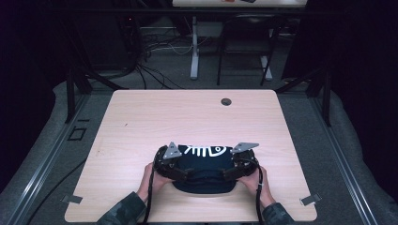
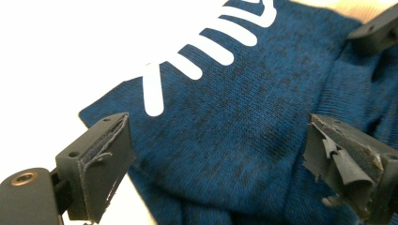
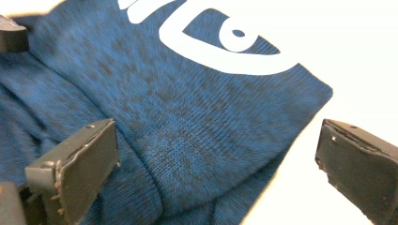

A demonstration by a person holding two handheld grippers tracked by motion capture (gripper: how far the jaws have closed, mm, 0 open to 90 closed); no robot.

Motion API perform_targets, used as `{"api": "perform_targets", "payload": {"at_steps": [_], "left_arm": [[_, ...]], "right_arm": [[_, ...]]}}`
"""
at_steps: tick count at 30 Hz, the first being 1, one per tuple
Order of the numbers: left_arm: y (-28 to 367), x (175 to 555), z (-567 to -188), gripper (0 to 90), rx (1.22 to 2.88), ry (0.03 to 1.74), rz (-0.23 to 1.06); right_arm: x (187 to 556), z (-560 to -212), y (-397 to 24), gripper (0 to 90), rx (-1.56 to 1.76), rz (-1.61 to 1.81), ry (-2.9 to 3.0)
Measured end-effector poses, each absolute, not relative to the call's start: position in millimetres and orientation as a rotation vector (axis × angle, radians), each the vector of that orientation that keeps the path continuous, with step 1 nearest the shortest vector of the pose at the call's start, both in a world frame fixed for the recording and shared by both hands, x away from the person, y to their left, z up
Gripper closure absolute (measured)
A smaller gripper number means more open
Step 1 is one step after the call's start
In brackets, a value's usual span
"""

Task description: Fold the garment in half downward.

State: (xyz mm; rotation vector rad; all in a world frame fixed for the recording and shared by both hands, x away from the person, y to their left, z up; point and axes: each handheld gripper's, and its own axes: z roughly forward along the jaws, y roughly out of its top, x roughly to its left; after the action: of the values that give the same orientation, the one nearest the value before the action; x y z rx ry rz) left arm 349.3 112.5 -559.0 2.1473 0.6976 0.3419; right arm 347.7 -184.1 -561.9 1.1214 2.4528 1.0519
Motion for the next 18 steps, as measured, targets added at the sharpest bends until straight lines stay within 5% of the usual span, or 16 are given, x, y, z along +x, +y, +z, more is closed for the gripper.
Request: {"api": "perform_targets", "payload": {"at_steps": [18], "left_arm": [[180.0, 351.0, -565.8, 4.7, 2.152, 0.898, 0.41]], "right_arm": [[323.4, -558.9, -249.2, 0.0, 1.262, 0.966, 2.323]]}}
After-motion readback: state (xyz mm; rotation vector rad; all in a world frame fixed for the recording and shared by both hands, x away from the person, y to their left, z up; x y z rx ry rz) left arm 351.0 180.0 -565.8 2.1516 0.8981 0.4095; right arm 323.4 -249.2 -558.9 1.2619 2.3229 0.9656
